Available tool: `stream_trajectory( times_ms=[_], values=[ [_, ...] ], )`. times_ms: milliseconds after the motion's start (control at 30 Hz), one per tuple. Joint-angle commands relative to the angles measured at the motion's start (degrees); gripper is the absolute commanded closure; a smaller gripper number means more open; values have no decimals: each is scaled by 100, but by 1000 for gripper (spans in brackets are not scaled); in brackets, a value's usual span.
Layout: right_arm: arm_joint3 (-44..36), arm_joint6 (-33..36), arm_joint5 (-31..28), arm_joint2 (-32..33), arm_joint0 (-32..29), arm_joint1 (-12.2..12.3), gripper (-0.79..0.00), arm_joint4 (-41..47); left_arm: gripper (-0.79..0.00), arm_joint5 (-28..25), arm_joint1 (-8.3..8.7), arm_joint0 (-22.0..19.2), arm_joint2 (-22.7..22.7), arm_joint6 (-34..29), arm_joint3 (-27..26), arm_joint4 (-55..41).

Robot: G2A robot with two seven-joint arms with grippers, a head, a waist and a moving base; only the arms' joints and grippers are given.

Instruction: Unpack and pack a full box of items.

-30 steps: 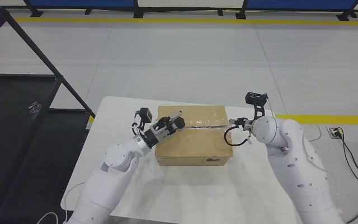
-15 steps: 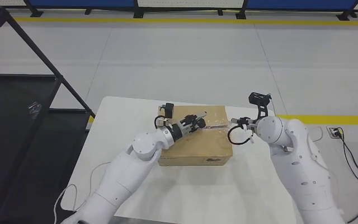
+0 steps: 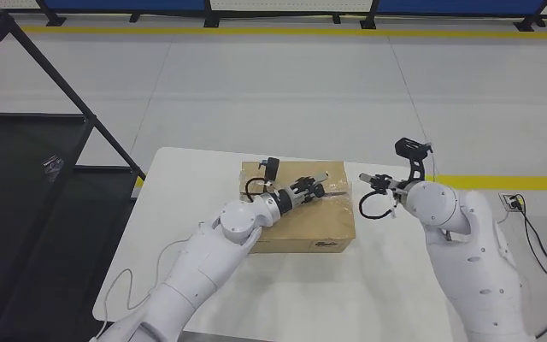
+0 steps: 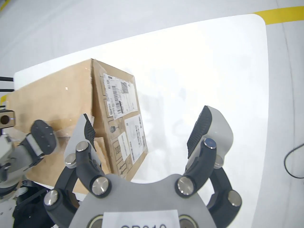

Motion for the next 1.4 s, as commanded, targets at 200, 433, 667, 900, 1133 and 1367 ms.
stream_trajectory(
  times_ms=[200,433,667,900,1133,1367],
  values=[
    [-374,-175,-996,324,-323,-15,-785,1736,-397,-177,-54,27,-134,-3,71,118],
    [-3,-96,-1683,130,-68,-40,-785,2583,-413,-326,78,290,-528,-32,-212,286],
    [-62,-256,-1952,-74,-59,-48,-785,2872,-422,-230,259,760,-967,-107,-908,486],
    [46,-191,-2155,-378,84,-61,-785,3052,-419,-23,329,1064,-1164,-174,-1392,664],
    [401,-309,-1762,-734,356,-86,-785,2724,-422,49,359,1248,-1301,-228,-1642,770],
    [646,-553,-1704,-696,463,-93,-785,3013,-416,102,397,1425,-1446,-297,-1847,891]
  ],
)
